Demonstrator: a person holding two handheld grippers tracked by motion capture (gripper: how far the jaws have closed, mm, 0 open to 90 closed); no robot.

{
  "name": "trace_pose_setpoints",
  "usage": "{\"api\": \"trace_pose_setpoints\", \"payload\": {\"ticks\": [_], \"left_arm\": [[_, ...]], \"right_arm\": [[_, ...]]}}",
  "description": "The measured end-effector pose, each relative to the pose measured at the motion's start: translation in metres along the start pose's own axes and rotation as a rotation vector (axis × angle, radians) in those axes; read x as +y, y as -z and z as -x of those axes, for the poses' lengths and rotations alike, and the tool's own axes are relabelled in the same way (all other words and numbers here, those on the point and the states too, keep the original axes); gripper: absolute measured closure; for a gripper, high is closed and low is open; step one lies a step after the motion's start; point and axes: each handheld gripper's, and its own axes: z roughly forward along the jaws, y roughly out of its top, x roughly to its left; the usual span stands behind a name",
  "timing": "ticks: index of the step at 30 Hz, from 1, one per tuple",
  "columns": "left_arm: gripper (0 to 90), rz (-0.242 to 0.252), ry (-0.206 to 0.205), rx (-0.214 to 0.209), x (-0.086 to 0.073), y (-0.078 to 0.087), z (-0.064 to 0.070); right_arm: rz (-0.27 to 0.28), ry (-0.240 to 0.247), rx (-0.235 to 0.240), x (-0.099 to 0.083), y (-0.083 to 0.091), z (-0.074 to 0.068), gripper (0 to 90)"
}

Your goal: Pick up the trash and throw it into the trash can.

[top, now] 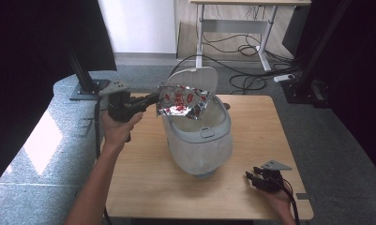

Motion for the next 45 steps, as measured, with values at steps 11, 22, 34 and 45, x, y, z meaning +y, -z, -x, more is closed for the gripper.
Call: {"api": "trace_pose_setpoints", "payload": {"ticks": [11, 22, 34, 45], "left_arm": [[90.0, -0.006, 0.004, -0.008, 0.001, -0.014, 0.003], [90.0, -0.023, -0.008, -0.017, 0.002, -0.033, 0.009], [90.0, -0.021, -0.017, -0.027, 0.009, -0.041, 0.014], [77.5, -0.007, -0.044, -0.035, 0.01, -0.047, 0.019]], "right_arm": [[0.0, 0.0, 0.0, 0.0, 0.0, 0.0, 53.1], [0.001, -0.004, 0.004, 0.0, 0.0, 0.0, 53.1], [0.0, -0.008, 0.009, 0.0, 0.0, 0.001, 53.1], [0.0, -0.008, 0.008, 0.0, 0.0, 0.001, 53.1]]}}
